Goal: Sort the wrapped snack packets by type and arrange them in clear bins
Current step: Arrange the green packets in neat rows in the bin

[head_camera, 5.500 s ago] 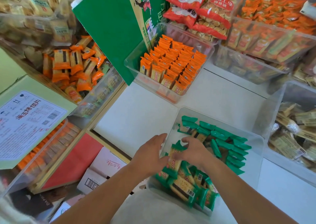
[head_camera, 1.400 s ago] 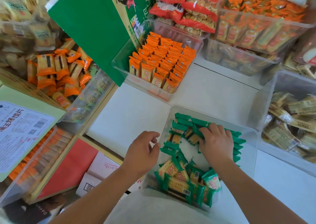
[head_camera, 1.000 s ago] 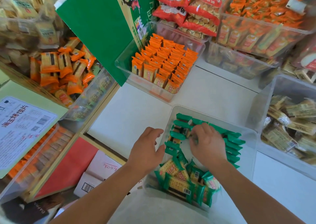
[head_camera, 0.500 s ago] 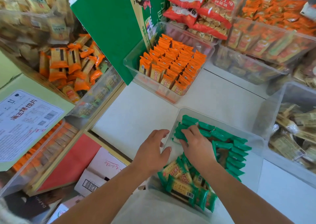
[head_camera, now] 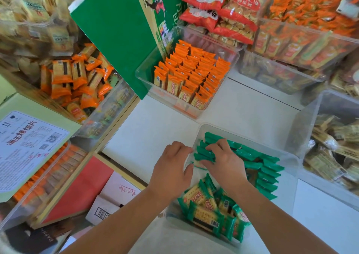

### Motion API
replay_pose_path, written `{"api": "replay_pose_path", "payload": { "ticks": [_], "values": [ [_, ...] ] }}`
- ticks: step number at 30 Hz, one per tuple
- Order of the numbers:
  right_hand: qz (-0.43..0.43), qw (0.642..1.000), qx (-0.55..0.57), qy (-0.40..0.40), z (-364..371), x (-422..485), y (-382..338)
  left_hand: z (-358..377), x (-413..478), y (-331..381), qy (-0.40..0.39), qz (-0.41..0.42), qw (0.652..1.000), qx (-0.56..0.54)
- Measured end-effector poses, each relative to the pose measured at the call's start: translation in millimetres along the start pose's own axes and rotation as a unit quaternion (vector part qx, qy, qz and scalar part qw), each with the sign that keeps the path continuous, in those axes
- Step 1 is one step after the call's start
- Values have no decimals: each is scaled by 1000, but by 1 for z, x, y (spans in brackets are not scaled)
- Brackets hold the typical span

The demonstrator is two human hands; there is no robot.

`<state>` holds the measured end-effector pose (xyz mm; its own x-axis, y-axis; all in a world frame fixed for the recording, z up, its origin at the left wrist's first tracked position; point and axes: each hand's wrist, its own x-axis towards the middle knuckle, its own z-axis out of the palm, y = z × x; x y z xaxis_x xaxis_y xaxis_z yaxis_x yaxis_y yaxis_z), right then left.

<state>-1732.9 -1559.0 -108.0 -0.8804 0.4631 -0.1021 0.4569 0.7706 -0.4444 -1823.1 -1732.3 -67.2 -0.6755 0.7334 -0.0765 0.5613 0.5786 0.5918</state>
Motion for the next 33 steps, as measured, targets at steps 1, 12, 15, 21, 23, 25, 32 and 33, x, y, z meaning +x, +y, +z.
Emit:
{"api": "replay_pose_path", "payload": {
  "ticks": [1,12,15,21,23,25,32,33],
  "values": [
    [-2,999,40,13,-6,-2,3,-2,0,5,-4,15,1000,-5],
    [33,984,-174,10,-49,-50,78,47,22,35,-271,-15,960,66],
    [64,971,-230,-19,-35,-51,78,52,27,40,-264,-16,963,44],
    [32,977,-209,37,-28,-53,86,49,25,37,-233,-11,972,32],
    [29,976,-209,54,-32,-54,89,49,25,36,-219,-11,975,23],
    [45,977,-202,55,-34,-53,91,50,23,36,-220,-8,975,11],
    [56,982,-161,84,-28,-55,96,51,13,32,-216,-36,976,-6],
    [53,984,-144,94,-27,-55,96,52,16,35,-223,-46,974,-5]
  ]
}}
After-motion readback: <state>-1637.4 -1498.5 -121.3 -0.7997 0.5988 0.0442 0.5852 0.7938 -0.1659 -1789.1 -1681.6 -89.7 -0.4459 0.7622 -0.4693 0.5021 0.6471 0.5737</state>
